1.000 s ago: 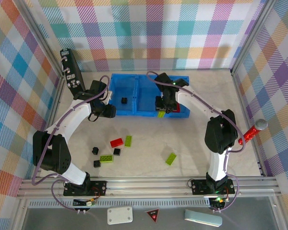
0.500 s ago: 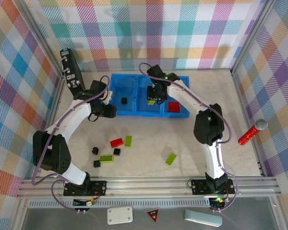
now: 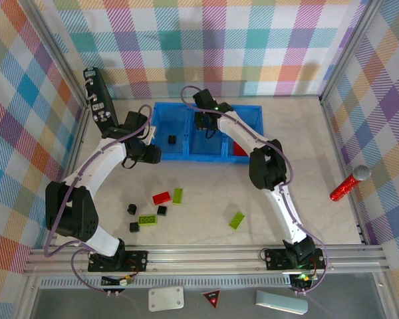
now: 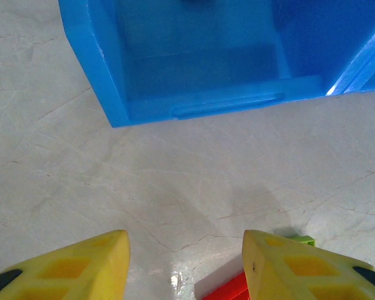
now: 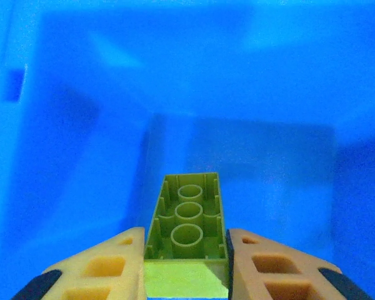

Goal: Sort the legos into containers by color
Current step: Place the lego in the container.

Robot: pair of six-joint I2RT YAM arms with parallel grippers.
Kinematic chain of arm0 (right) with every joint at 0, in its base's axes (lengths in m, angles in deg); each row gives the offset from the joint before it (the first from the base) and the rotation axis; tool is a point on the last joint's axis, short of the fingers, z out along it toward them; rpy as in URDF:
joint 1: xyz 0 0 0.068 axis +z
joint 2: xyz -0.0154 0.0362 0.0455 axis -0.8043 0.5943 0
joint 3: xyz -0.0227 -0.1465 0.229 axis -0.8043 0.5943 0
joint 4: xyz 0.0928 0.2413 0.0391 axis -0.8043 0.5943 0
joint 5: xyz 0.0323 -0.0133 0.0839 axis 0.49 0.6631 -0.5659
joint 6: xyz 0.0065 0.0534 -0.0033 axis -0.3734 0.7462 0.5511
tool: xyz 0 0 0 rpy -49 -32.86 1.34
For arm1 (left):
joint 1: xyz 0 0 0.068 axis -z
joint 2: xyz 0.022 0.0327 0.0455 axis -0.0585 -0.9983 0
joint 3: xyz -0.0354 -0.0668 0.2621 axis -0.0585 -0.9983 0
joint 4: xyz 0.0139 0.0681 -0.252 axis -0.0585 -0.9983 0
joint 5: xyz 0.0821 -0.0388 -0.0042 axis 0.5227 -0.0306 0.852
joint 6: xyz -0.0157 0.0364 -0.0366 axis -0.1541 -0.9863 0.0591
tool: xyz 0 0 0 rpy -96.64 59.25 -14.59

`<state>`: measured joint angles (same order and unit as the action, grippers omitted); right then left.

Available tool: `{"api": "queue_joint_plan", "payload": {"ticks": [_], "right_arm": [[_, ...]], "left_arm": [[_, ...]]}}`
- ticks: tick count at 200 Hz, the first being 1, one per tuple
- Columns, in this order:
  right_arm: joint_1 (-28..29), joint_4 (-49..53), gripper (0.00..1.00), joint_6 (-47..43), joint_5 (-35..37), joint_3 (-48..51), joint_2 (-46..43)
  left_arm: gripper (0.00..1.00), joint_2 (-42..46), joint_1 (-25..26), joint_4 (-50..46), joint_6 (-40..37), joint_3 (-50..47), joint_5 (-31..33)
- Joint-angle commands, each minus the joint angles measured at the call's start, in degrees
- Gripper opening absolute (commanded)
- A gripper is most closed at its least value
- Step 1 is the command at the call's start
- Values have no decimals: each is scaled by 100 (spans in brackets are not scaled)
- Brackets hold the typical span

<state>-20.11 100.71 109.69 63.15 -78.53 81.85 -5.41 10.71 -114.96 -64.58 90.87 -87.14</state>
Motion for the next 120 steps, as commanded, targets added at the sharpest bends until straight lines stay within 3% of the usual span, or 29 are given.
{"api": "queue_joint_plan", "payload": {"ticks": [1,120], "right_arm": [[-26,-215,27,-44,111,-411,299],[-21,64,28,559,-623,331,284]], "left_arm": [[50,-50,-61,-104,29,77,-46],[50,-15,-60,-112,37,70,-43]]}}
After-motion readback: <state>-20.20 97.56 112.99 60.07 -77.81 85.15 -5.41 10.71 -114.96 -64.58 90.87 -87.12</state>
